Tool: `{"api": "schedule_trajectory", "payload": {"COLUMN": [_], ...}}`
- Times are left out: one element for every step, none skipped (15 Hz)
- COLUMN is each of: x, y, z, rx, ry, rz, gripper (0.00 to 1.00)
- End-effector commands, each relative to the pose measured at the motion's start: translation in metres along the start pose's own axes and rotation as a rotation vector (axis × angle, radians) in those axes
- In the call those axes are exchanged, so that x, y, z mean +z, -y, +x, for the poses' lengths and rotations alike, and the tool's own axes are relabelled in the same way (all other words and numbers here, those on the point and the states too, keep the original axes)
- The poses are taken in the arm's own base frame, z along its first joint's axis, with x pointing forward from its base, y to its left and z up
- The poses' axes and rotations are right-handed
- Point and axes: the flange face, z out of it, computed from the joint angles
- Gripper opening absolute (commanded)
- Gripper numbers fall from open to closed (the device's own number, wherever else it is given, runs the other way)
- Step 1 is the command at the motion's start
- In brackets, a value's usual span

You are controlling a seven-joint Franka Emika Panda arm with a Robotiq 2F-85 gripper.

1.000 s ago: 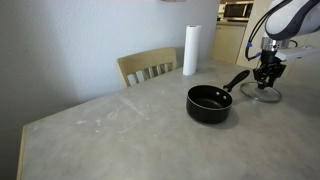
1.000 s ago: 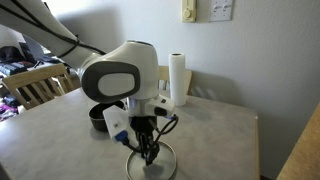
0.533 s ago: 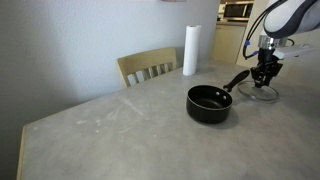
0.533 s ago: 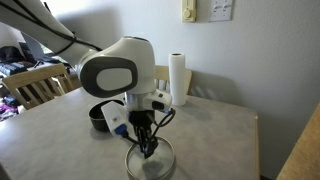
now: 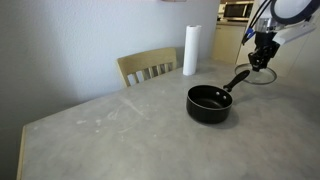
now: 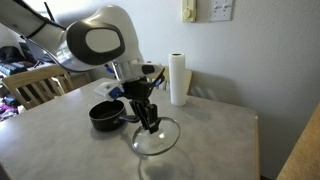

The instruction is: Put the lid on the pot

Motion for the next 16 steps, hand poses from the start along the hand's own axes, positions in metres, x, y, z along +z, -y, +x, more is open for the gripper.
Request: {"api": "schedule_trajectory", "payload": {"x": [-0.031,-0.037,-0.042,-0.046,-0.05,-0.054,-0.058,-0.063,-0.068,-0.075,-0.081,-0.09,-0.097,-0.107,-0.115,-0.123], "y": [-0.011,-0.014,-0.017,-0.02,-0.022,-0.024,-0.025,-0.024,-0.024,-0.022,-0.02,-0.017,-0.012,-0.005,0.005,0.02], "z": [0.002,0.004,0.005,0.005,0.004,0.004,0.003,0.002,0.001,0.0,-0.001,-0.003,-0.005,-0.007,-0.009,-0.011], "rx": [0.0,0.001,0.005,0.01,0.013,0.018,0.02,0.018,0.011,0.006,0.003,-0.006,-0.009,-0.024,-0.037,-0.046], "ry": [-0.112,-0.138,-0.156,-0.166,-0.166,-0.168,-0.17,-0.171,-0.175,-0.181,-0.183,-0.181,-0.184,-0.178,-0.171,-0.157], "rz": [-0.128,-0.158,-0.178,-0.175,-0.159,-0.149,-0.137,-0.119,-0.109,-0.099,-0.088,-0.069,-0.054,-0.026,0.003,0.037], "gripper": [0.13,0.13,0.13,0.13,0.13,0.13,0.13,0.13,0.13,0.13,0.13,0.13,0.13,0.13,0.13,0.13]}}
